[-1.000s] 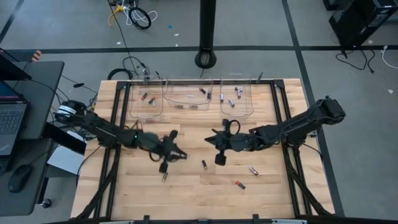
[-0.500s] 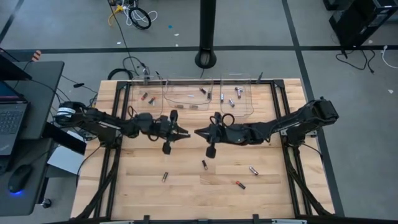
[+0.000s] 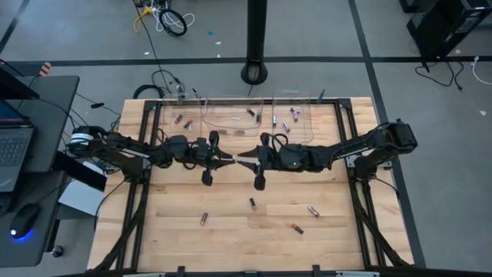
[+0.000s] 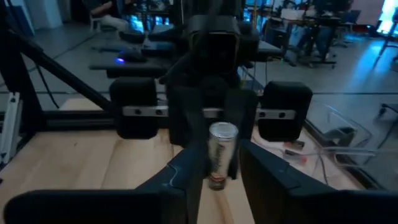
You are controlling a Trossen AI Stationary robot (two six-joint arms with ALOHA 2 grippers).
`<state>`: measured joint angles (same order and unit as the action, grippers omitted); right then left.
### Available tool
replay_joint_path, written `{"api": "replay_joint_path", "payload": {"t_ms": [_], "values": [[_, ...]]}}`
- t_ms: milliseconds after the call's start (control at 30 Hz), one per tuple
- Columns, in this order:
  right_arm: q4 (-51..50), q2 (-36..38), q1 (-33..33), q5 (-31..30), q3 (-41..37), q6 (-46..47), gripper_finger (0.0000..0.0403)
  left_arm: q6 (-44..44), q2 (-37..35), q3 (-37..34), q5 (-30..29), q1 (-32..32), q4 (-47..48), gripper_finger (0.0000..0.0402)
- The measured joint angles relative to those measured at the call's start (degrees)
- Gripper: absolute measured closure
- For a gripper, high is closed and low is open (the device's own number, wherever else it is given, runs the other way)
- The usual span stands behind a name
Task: Sort batteries
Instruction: Put the silver battery into the right transparent bin
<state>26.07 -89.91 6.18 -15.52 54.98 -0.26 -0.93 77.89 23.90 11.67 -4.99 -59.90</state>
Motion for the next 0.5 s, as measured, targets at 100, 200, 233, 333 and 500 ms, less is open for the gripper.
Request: {"api": "replay_joint_path", "payload": {"t_ms": [100,200,233,333,500], "values": [[0.54,0.00,-1.36,3.29,0.00,0.28,0.0275,-0.58,0.00,0.01,0.12,0.01,-0.83,0.0355],[1.34,0.00,-2.45,5.64,0.00,1.66,0.0263,-0.42,0.00,0.02,-0.58,-0.40,-0.70,0.0355],[1.44,0.00,-2.81,6.23,0.00,2.17,0.0261,-0.37,0.00,0.02,-0.89,-0.44,-0.72,0.0355],[1.29,0.02,-3.57,8.17,0.00,3.27,0.0257,-0.35,0.00,0.02,-1.06,-0.39,-0.68,0.0355],[1.39,0.00,-3.70,10.54,0.00,3.14,0.0258,-0.34,0.17,0.76,-1.47,-0.37,-0.42,0.0355]]}}
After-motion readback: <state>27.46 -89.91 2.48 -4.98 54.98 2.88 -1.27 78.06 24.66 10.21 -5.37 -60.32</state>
